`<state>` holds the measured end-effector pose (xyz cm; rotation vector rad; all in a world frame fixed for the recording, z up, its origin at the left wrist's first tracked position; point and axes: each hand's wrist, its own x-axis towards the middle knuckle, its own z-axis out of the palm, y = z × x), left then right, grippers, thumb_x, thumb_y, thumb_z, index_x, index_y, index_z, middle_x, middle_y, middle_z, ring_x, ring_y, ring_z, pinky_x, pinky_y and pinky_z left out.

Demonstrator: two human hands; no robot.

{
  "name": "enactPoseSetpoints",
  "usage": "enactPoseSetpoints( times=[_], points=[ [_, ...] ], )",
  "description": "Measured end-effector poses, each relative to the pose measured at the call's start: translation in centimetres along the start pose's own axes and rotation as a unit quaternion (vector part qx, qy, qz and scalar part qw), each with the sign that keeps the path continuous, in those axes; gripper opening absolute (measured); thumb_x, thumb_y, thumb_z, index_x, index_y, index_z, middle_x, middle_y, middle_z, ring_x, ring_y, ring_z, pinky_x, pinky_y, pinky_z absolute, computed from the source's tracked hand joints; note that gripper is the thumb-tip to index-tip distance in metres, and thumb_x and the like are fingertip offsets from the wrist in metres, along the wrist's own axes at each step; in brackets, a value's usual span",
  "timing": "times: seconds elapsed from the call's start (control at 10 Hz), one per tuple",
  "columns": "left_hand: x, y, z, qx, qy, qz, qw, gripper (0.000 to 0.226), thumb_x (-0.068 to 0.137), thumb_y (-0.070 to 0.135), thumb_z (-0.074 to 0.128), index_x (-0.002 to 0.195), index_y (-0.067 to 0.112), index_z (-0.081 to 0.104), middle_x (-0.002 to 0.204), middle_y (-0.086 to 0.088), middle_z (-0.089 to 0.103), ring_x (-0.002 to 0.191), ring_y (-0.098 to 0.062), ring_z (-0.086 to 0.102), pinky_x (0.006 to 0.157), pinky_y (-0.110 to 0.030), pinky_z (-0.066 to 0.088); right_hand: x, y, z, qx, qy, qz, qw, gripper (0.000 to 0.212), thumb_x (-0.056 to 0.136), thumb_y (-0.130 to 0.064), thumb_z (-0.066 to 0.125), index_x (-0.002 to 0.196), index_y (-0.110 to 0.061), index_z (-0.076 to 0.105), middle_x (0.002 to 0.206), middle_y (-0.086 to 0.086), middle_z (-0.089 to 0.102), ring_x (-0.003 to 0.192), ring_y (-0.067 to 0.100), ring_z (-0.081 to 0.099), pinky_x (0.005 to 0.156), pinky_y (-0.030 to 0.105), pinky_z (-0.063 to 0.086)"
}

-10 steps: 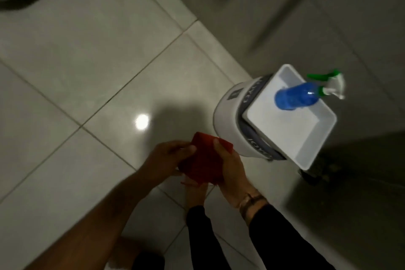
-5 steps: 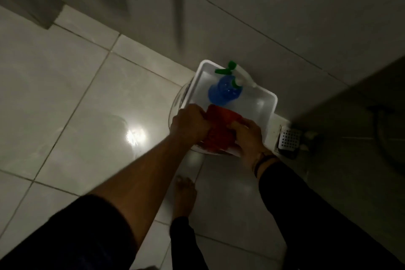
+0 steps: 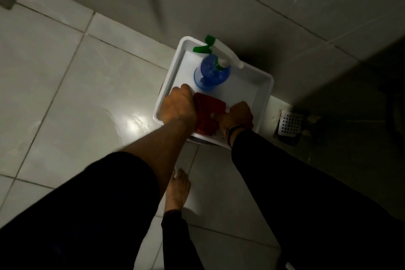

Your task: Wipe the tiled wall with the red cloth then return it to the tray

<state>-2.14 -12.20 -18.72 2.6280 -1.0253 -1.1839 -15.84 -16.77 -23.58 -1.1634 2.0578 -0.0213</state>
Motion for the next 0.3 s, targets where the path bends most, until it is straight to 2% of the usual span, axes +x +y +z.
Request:
enactPoseSetpoints(
  times=[0.1, 0.2, 0.3],
  points=[
    [-2.8, -0.5, -1.6, -0.032, 0.021, 0.022, 0.999, 0.04, 0.105, 0.025, 0.07, 0.142, 0.016, 0.063, 0.139, -0.013, 0.068, 0.126, -0.036, 0.07, 0.102, -0.047, 0.06, -2.6, -0.8, -1.1, 0.009, 0.018, -0.018, 1.0, 0.063, 0.071, -0.033, 0.098, 0.118, -0.013, 0.062, 0.124, 0.013, 0.074, 0.113, 0.036, 0.073, 0.085, 0.033, 0.047],
    [-5.6, -1.9, -4.7, -0.053, 0.045, 0.038, 0.997, 0.037, 0.106, 0.031, 0.067, 0.139, 0.016, 0.064, 0.138, -0.011, 0.069, 0.124, -0.035, 0.07, 0.093, -0.039, 0.055, -6.6, -2.6, -2.4, 0.055, 0.036, -0.036, 0.997, 0.05, 0.078, -0.033, 0.093, 0.112, -0.016, 0.061, 0.112, 0.01, 0.072, 0.112, 0.036, 0.072, 0.085, 0.032, 0.045],
    [-12.2, -6.2, -9.8, -0.032, 0.091, 0.032, 0.995, 0.042, 0.107, 0.042, 0.059, 0.144, 0.022, 0.062, 0.141, -0.005, 0.068, 0.127, -0.03, 0.067, 0.091, -0.039, 0.052, -16.3, -5.3, -6.0, 0.122, 0.059, -0.119, 0.984, 0.029, 0.087, -0.024, 0.085, 0.098, -0.021, 0.058, 0.095, 0.001, 0.065, 0.105, 0.036, 0.072, 0.086, 0.031, 0.045]
  ],
)
